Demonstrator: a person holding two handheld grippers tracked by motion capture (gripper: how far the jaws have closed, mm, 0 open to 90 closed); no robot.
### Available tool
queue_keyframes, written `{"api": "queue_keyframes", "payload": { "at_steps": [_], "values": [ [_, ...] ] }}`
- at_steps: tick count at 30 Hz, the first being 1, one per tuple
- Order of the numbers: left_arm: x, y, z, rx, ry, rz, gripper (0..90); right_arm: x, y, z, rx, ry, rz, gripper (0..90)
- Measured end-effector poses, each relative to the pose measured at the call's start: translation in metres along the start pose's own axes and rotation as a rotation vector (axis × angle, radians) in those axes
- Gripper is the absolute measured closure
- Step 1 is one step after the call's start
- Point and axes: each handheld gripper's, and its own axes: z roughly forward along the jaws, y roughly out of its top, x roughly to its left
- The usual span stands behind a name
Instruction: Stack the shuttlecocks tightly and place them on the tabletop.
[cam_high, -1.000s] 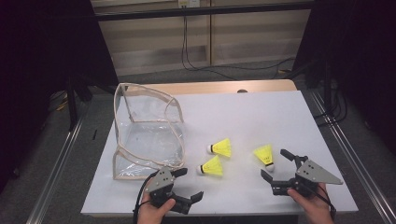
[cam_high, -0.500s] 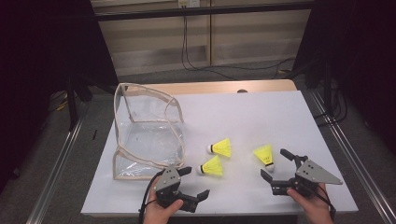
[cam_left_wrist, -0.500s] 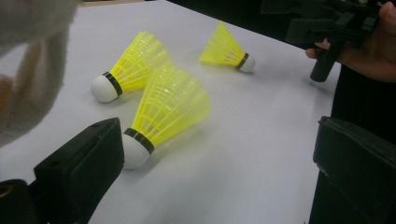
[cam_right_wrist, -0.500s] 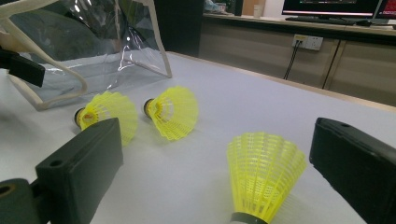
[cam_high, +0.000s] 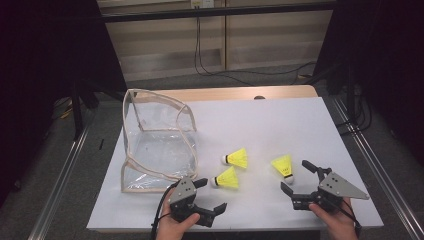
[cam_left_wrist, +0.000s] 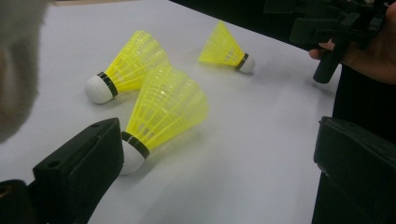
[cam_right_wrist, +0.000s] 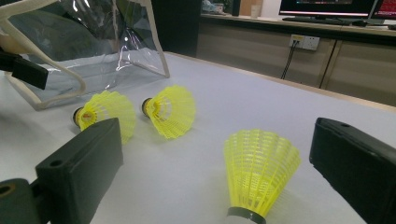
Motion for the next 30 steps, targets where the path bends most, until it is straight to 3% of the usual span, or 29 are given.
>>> {"api": "queue_keyframes", "payload": {
  "at_steps": [6,9,14,20,30],
  "values": [
    [0.001,-0.002,0.004,0.015,-0.01,0.0,2.8,0.0,0.0,-0.001,0.0,-0.004,-0.001,2.5],
    [-0.001,-0.002,0.006,0.044,-0.001,0.014,3.2,0.0,0.0,-0.001,-0.001,-0.005,-0.002,2.5],
    [-0.003,-0.001,0.013,0.028,-0.006,-0.006,2.6,0.0,0.0,-0.001,-0.003,-0.004,-0.003,2.4],
    [-0.011,0.002,0.024,0.033,-0.033,0.008,3.7,0.0,0.0,-0.001,-0.006,-0.002,0.001,2.4],
    [-0.016,0.014,0.037,0.027,-0.009,0.009,3.7,-0.001,0.0,-0.002,-0.006,0.001,0.003,2.4]
  ]
}}
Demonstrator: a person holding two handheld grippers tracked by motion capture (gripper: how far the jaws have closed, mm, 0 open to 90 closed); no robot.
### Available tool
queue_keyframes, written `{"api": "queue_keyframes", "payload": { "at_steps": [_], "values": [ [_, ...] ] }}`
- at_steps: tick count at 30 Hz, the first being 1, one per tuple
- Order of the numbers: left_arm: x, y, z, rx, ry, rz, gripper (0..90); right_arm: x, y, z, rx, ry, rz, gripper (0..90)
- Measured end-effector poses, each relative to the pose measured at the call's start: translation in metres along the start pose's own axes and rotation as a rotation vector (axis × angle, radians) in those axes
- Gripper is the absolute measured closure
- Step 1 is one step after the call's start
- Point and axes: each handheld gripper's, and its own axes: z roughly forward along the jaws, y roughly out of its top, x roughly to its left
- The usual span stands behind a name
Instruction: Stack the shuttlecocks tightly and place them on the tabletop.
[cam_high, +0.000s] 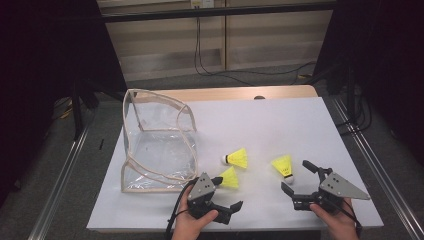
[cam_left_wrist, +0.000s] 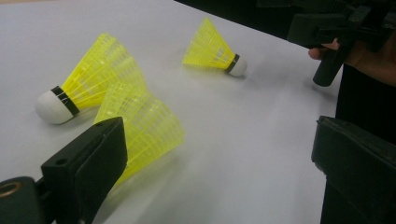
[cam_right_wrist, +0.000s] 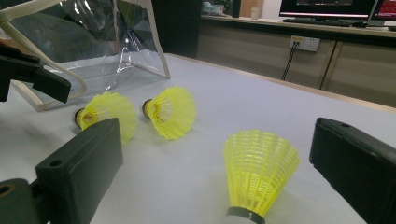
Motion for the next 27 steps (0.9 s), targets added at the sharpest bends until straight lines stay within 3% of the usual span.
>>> {"api": "queue_keyframes", "payload": {
  "at_steps": [4,25,27],
  "values": [
    [-0.002,0.007,0.003,0.018,0.027,0.021,4.2,-0.001,0.0,0.0,0.001,-0.003,-0.001,2.4],
    [-0.005,0.028,0.027,0.032,0.148,0.006,3.4,-0.001,-0.001,0.0,0.002,-0.003,0.001,2.5],
    [-0.005,0.029,0.03,0.028,0.154,-0.016,3.1,-0.001,-0.001,0.0,0.001,-0.003,-0.001,2.5]
  ]
}}
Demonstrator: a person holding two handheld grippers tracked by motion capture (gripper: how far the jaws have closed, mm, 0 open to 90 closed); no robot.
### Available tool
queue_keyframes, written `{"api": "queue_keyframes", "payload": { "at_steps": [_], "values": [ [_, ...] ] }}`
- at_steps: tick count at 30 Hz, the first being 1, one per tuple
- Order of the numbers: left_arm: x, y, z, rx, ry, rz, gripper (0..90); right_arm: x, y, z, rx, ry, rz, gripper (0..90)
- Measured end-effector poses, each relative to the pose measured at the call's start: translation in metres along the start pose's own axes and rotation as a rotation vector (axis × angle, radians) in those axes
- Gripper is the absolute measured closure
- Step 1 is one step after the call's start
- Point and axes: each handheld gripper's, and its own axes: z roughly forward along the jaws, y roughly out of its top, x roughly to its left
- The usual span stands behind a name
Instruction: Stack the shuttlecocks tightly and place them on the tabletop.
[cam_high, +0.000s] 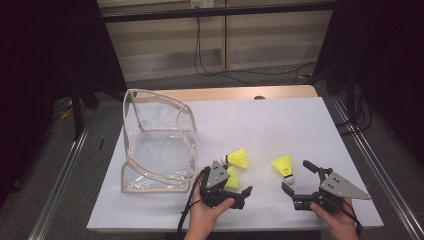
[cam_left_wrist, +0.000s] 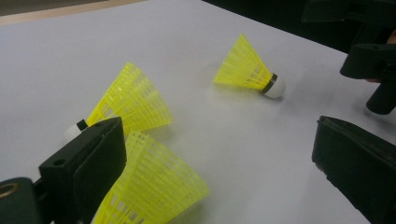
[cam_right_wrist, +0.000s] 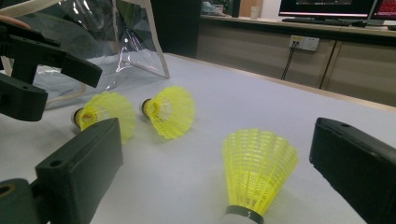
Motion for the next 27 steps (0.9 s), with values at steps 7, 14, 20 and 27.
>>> {"api": "queue_keyframes", "payload": {
  "at_steps": [7,14,20,27],
  "values": [
    [0.001,0.003,0.008,0.011,0.052,-0.015,3.5,0.0,0.0,-0.001,0.002,-0.001,-0.002,2.5],
    [0.006,0.003,0.014,0.021,0.097,-0.013,7.2,0.0,0.0,-0.001,-0.003,0.0,0.0,2.5],
    [0.01,-0.001,0.016,0.036,0.134,-0.038,12.8,0.0,0.0,-0.001,-0.002,0.001,0.002,2.5],
    [0.012,-0.002,0.016,0.061,0.177,-0.052,18.7,0.0,0.0,-0.001,-0.002,0.003,-0.001,2.5]
  ]
}}
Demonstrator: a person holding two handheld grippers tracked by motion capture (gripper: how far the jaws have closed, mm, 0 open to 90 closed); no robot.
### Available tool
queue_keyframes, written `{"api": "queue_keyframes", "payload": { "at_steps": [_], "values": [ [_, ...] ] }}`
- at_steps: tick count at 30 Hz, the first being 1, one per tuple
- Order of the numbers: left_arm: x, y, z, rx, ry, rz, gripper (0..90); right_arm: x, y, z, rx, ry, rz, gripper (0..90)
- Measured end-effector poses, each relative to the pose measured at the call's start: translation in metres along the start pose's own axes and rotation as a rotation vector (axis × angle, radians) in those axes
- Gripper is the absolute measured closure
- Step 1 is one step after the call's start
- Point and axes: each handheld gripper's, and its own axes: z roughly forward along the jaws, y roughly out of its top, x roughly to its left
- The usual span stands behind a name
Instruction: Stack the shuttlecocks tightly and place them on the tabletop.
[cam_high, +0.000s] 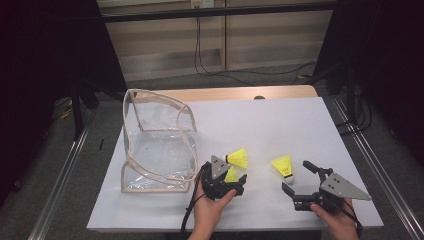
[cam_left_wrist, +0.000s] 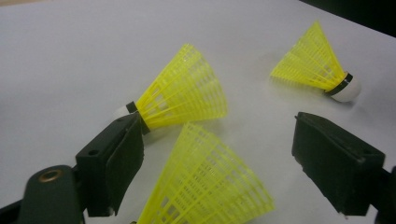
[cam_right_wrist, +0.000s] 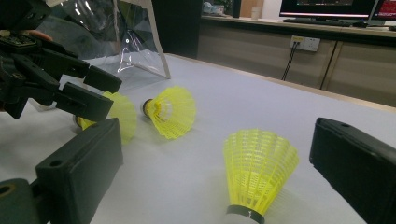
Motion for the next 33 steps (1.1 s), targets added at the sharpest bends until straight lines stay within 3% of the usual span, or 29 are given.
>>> {"api": "queue_keyframes", "payload": {
  "at_steps": [4,8,12,16,22,28,29,33],
  "values": [
    [-0.0005,-0.001,0.0004,0.019,0.019,-0.023,23.7,0.0,-0.0001,-0.0002,0.001,0.001,0.0,2.6],
    [0.0,-0.0015,0.0017,0.032,0.038,-0.015,29.3,-0.0001,-0.0001,-0.0003,0.0,0.0,-0.001,2.6],
    [0.0009,-0.0018,0.0026,0.043,0.05,-0.01,39.1,0.0004,-0.0002,-0.0003,0.002,0.004,0.001,2.6],
    [0.0005,-0.0026,0.004,0.055,0.058,-0.035,48.2,-0.0001,-0.0003,-0.0006,0.001,0.005,0.001,2.6],
    [-0.0005,-0.0012,0.002,0.09,0.062,-0.036,60.8,-0.0002,-0.0003,-0.0012,0.002,0.004,0.001,2.6],
    [-0.0012,0.0013,-0.0015,0.084,0.064,-0.047,74.1,-0.0004,-0.0005,-0.0014,0.004,0.004,0.003,2.6],
    [-0.0022,0.0026,-0.0022,0.089,0.06,-0.033,78.9,-0.0004,-0.0006,-0.0014,0.004,0.005,0.004,2.6],
    [-0.0028,0.005,-0.003,0.08,0.049,-0.044,84.7,-0.0003,-0.0004,-0.0014,0.002,0.004,0.007,2.6]
  ]
}}
